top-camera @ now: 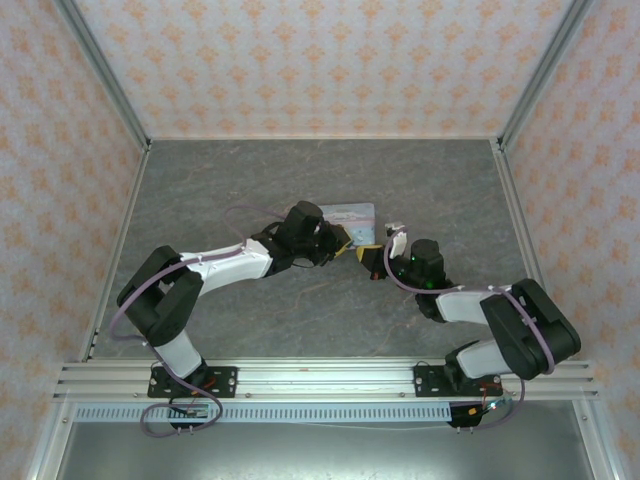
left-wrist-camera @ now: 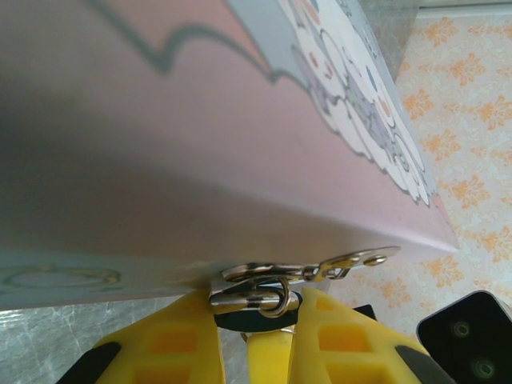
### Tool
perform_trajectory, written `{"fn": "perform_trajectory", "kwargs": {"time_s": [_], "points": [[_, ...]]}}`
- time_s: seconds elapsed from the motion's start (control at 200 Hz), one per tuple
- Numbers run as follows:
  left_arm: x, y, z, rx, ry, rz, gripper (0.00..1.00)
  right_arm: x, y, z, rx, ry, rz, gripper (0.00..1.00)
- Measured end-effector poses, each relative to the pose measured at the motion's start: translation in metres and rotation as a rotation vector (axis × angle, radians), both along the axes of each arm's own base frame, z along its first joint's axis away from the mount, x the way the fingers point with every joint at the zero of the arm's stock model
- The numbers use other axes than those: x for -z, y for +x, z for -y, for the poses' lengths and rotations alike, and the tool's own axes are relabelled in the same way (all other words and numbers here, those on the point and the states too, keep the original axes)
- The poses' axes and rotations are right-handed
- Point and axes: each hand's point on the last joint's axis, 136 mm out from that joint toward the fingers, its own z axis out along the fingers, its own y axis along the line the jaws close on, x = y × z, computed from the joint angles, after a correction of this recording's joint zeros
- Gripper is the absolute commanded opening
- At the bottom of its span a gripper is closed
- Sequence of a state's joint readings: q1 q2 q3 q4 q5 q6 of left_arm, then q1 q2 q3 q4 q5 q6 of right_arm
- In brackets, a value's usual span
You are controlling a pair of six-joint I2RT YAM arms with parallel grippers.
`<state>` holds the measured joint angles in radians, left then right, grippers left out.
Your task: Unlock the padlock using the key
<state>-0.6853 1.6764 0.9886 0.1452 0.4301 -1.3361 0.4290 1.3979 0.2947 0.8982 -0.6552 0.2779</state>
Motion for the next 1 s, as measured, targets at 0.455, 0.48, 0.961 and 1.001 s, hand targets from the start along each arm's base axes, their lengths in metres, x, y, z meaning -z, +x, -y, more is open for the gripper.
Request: {"fn": "perform_trajectory", "kwargs": {"time_s": [0.455, 0.48, 0.961, 1.001], "points": [[-0.013, 0.003, -0.009, -0.032, -0.021, -0.004, 0.07, -0.010, 0.007, -0.010, -0.034, 0.054, 0.042, 0.00], [-0.013, 0.003, -0.009, -0.033, -0.020, -0.004, 0.07, -0.011, 0.008, -0.011, -0.038, 0.056, 0.044, 0.00], [-0.015, 0.004, -0.015, -0.005, 0.017, 0.025, 0.07, -0.013, 0.016, -0.026, -0.120, 0.077, 0.030, 0.00], [-0.015, 0.005, -0.017, -0.009, 0.021, 0.029, 0.07, -0.013, 0.018, -0.027, -0.127, 0.080, 0.025, 0.00]]}}
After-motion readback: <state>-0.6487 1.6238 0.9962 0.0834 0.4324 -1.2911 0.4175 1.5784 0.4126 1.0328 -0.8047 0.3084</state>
